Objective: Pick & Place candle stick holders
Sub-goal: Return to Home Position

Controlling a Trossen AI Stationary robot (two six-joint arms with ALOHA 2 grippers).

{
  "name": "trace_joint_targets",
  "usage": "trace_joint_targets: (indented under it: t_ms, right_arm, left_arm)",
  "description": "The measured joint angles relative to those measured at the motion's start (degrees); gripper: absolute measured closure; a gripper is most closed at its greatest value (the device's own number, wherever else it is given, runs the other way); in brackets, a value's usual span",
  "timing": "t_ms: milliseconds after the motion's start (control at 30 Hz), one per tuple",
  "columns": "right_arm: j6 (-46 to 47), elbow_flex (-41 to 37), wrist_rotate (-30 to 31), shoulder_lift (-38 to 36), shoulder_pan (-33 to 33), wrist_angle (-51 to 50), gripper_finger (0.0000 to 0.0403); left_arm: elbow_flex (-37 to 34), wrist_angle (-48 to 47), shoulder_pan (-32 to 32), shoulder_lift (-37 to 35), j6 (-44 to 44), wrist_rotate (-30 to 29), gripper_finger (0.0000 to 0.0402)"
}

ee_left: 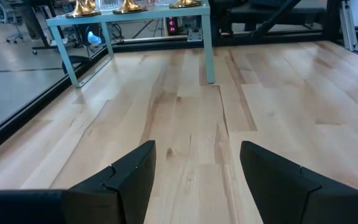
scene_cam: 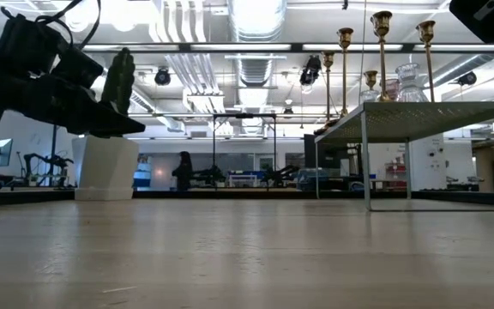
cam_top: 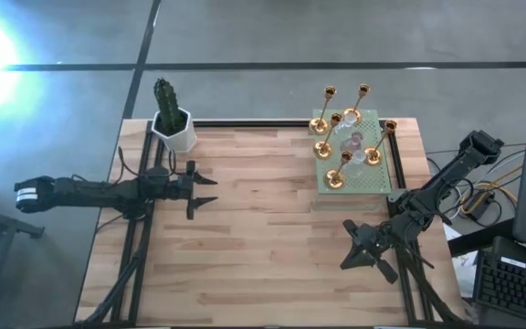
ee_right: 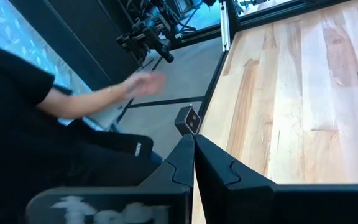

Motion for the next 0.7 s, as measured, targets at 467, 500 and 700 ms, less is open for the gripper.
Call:
trace_joint_targets:
  t_ms: [467,500,700]
  right_arm:
    - [-7.0,0.0,2.9,-0.3,0.0,-6.2,0.0394]
    - [-6.3,-0.1,4.2,-0.5,0.0,-7.8,0.0394]
    - [-6.1,-4.2,9.3,-5.9,2.5,-10.3,0.0394]
  left_arm:
    - [0.0,0.1,0.0,0.0,0.0,0.0,0.0163]
    - [0.0,0.1,0.0,0.0,0.0,0.0,0.0163]
    - [0.0,0.1,0.0,0.0,0.0,0.0,0.0163]
